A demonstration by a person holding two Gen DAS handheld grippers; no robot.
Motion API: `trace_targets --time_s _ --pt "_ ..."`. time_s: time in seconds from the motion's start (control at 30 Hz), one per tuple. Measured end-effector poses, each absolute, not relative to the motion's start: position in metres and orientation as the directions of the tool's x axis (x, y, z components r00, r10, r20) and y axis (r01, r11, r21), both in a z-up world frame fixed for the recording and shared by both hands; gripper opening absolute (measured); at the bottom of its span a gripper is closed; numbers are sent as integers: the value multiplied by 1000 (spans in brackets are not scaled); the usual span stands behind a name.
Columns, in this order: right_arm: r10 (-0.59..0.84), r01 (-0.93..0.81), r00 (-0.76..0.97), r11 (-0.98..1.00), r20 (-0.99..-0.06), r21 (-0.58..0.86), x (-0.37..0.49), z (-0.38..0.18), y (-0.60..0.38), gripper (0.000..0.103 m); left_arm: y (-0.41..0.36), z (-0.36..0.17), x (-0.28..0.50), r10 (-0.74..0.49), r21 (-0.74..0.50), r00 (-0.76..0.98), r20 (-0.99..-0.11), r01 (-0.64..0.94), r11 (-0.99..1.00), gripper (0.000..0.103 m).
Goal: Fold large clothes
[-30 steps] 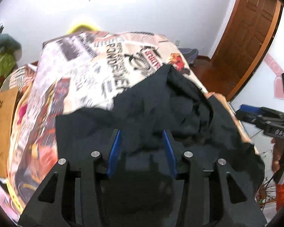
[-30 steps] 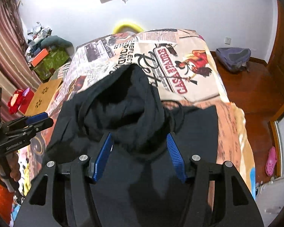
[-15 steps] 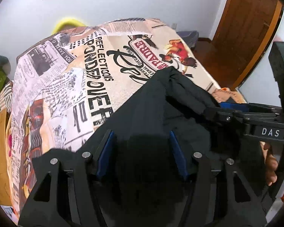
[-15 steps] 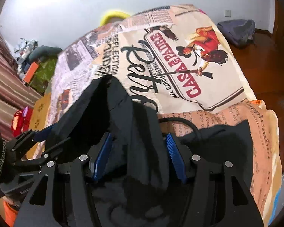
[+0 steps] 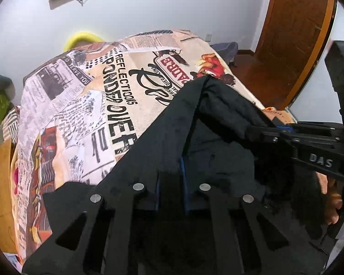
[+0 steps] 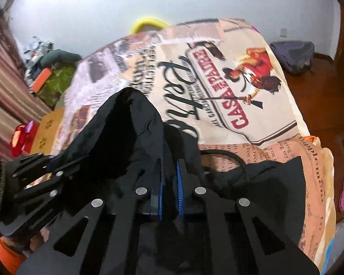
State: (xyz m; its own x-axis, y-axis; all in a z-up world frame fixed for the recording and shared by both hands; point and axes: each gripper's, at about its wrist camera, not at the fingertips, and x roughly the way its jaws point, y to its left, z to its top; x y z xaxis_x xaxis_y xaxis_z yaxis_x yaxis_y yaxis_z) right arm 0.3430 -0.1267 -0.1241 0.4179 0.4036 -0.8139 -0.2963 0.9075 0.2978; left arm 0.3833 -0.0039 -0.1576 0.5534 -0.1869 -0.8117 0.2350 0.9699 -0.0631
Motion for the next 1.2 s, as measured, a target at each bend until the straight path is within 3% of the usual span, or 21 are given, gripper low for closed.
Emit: trace_targets --time_s 0.23,0.43,0.53,0.6,0.9,1.2 --pt "428 -381 462 887 -777 262 282 -100 -122 9 12 -134 317 -297 -177 546 -783 262 949 13" --pt "435 -425 434 871 -789 246 233 -100 -122 16 19 -149 259 -335 -211 455 -825 303 930 15" --pt "437 -429 353 861 -827 272 215 -106 -124 33 22 -160 233 -323 -196 417 -850 319 927 21" --pt "436 -425 337 862 -835 278 202 -106 -130 41 27 -164 215 -275 -145 420 -865 315 938 35" --pt "366 -420 384 887 -847 193 172 -85 -150 42 59 -139 175 -112 21 538 -836 236 972 39" --pt "487 -470 484 846 -727 253 190 -30 -123 44 62 -82 198 -188 -73 661 -726 199 977 49"
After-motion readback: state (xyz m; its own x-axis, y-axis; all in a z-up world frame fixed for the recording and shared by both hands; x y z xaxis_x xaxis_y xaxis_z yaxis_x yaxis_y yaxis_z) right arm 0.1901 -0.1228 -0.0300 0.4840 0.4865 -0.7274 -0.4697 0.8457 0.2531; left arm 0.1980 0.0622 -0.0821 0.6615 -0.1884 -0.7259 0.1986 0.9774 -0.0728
